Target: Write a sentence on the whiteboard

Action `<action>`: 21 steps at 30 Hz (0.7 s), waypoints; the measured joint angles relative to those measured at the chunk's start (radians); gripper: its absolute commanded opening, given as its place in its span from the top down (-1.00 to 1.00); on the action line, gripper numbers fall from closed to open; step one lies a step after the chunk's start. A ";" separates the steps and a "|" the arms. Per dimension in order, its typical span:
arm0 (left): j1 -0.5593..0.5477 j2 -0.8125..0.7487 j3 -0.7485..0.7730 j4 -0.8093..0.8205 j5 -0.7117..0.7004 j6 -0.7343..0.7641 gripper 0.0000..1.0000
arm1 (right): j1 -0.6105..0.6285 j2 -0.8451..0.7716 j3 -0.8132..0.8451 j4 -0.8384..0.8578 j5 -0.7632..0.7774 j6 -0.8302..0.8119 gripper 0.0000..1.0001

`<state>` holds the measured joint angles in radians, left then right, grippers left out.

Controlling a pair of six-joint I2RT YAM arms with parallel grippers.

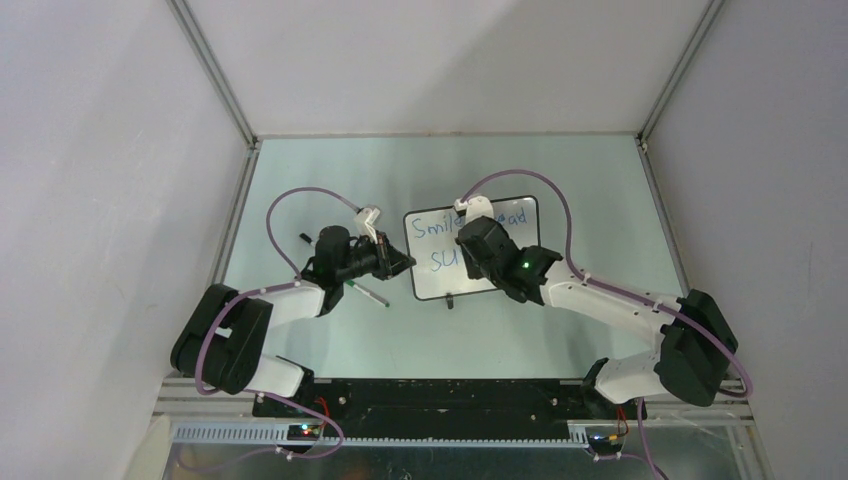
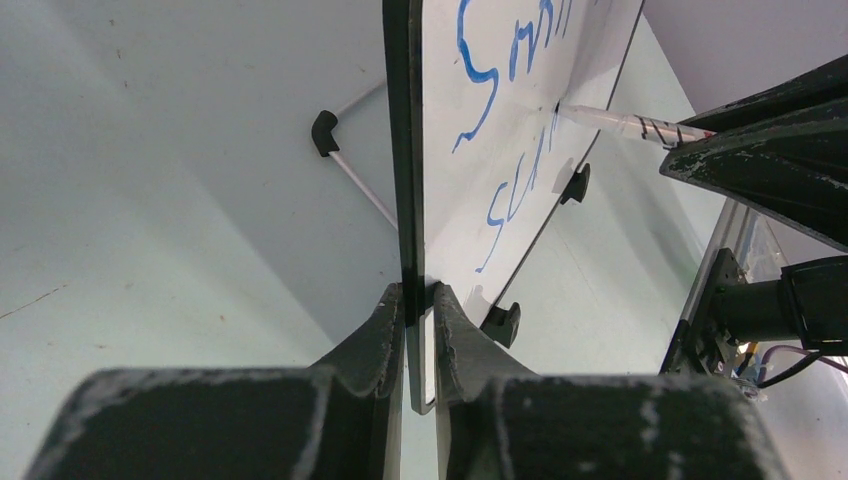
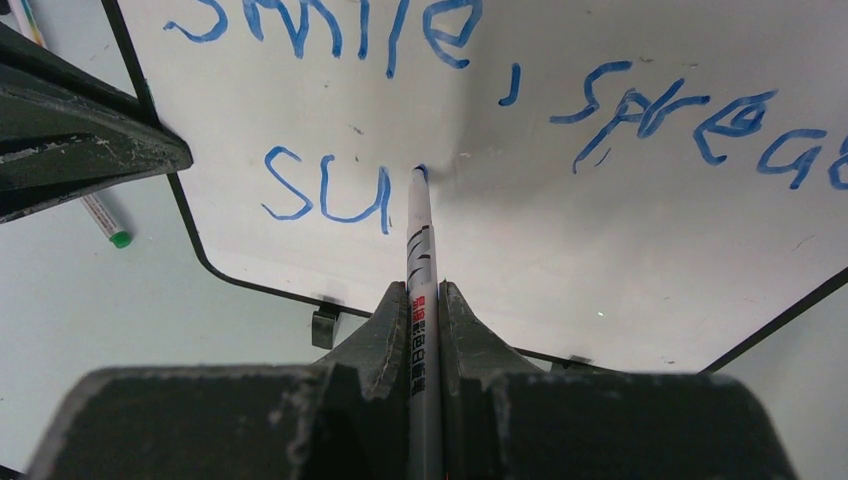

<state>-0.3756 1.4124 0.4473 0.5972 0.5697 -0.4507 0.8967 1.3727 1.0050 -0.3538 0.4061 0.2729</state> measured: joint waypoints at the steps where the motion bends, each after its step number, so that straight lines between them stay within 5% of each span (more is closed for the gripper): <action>1: 0.000 0.000 0.000 0.000 -0.001 0.000 0.88 | 0.002 0.002 0.000 -0.002 0.000 0.003 1.00; 21: 0.000 -0.002 0.000 -0.002 0.000 0.000 0.88 | 0.061 0.006 -0.043 -0.047 0.007 0.051 1.00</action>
<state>-0.3759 1.4109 0.4473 0.5957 0.5694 -0.4507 0.9581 1.3785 0.9615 -0.4004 0.4129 0.3244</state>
